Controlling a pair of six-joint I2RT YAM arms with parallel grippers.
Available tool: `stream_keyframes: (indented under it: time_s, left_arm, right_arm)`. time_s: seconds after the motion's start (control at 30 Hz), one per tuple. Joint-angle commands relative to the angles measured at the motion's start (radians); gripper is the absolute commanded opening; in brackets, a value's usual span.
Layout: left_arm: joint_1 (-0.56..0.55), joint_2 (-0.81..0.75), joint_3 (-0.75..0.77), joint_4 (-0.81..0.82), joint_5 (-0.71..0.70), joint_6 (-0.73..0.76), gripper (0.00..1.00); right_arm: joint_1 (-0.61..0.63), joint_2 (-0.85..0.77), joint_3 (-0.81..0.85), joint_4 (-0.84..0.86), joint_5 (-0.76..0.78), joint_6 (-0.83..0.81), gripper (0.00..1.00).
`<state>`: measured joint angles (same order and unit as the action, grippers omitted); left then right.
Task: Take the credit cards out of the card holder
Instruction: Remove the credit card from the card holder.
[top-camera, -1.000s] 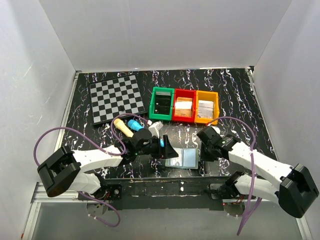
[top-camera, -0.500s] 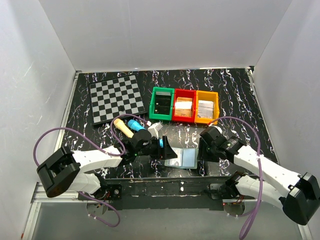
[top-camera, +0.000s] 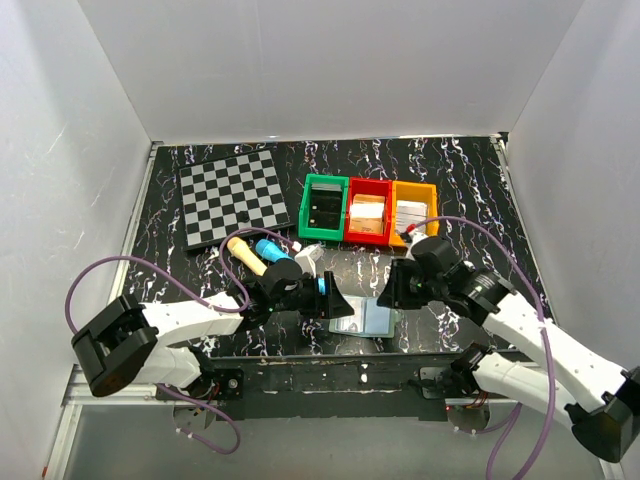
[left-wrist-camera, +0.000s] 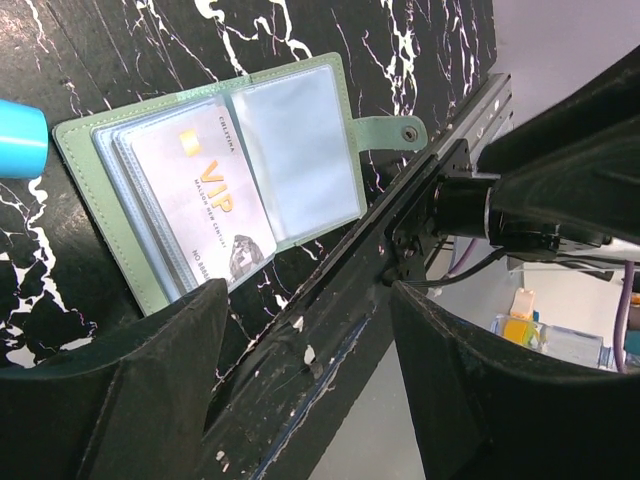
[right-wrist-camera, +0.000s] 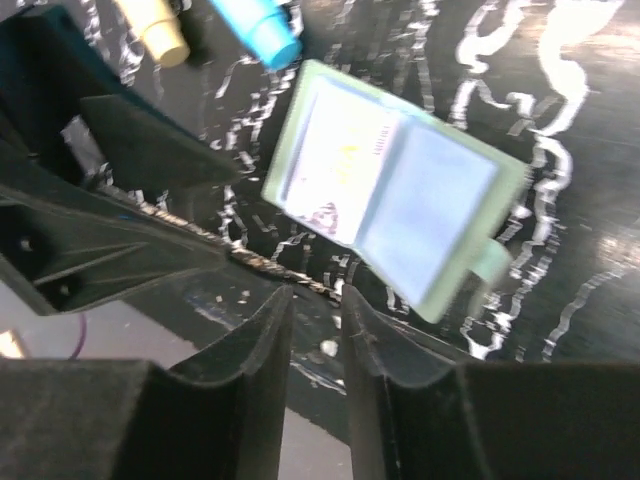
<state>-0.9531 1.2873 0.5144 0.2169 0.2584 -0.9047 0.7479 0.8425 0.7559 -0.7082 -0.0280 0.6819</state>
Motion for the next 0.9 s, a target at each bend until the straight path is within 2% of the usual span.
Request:
stream_keyframes:
  time_s: [0.0,0.07,0.17,0.3,0.4,0.7,0.87]
  left_arm:
    - [-0.004,0.009,0.015,0.018,-0.011,0.023,0.63]
    - [-0.004,0.035,0.035,0.003,-0.011,0.035,0.61]
    - [-0.004,0.07,0.064,-0.017,-0.022,0.052,0.59]
    - [-0.003,0.102,0.068,0.012,-0.024,0.043,0.55]
    - [-0.001,0.124,0.067,0.03,-0.034,0.024,0.51]
    - [0.005,0.176,0.065,0.056,-0.054,0.0,0.41]
    - [0.005,0.19,0.081,0.024,-0.103,-0.007,0.28]
  right_arm:
    - [0.013,0.093,-0.03,0.209,-0.242,-0.047,0.26]
    - [0.013,0.145,-0.046,0.252,-0.263,-0.047,0.21]
    - [0.013,0.21,-0.07,0.312,-0.282,-0.038,0.21]
    - [0.001,0.257,-0.128,0.395,-0.294,-0.007,0.34]
    - [-0.012,0.271,-0.174,0.408,-0.274,0.015,0.36]
    - [-0.078,0.296,-0.248,0.38,-0.233,0.039,0.28]
    - [-0.085,0.34,-0.263,0.377,-0.22,0.054,0.27]
